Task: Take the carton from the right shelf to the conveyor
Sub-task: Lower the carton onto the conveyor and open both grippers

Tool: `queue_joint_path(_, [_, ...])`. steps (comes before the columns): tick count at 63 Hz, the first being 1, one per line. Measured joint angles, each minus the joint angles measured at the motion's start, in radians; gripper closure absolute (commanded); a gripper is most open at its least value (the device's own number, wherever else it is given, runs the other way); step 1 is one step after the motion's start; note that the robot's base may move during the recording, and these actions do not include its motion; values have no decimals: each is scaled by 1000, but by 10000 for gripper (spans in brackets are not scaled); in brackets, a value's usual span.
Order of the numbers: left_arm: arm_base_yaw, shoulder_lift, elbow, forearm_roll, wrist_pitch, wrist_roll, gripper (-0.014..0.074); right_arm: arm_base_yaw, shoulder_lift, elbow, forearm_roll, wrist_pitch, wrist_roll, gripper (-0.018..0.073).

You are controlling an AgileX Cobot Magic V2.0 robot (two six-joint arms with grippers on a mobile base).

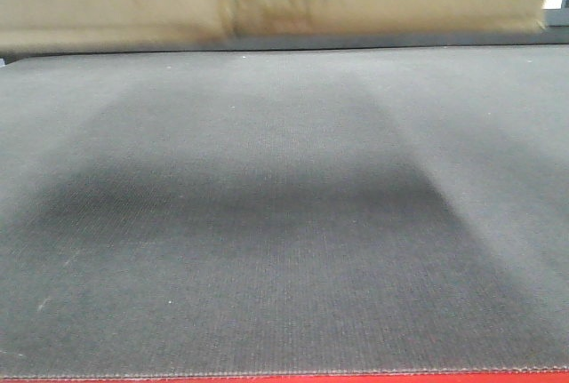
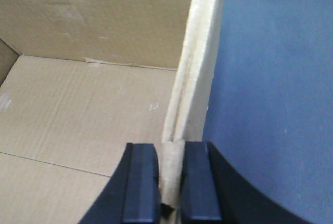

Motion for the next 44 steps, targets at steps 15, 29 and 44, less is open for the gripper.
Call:
queue_joint_path(15, [9, 129, 79, 7, -71, 2, 613, -4, 151, 50, -30, -3, 0, 629])
queue_joint_path(29, [14, 222, 89, 28, -98, 2, 547, -7, 278, 65, -40, -19, 0, 561])
queue_joint_path(44, [15, 235, 89, 47, -119, 4, 11, -8, 291, 65, -47, -29, 0, -19])
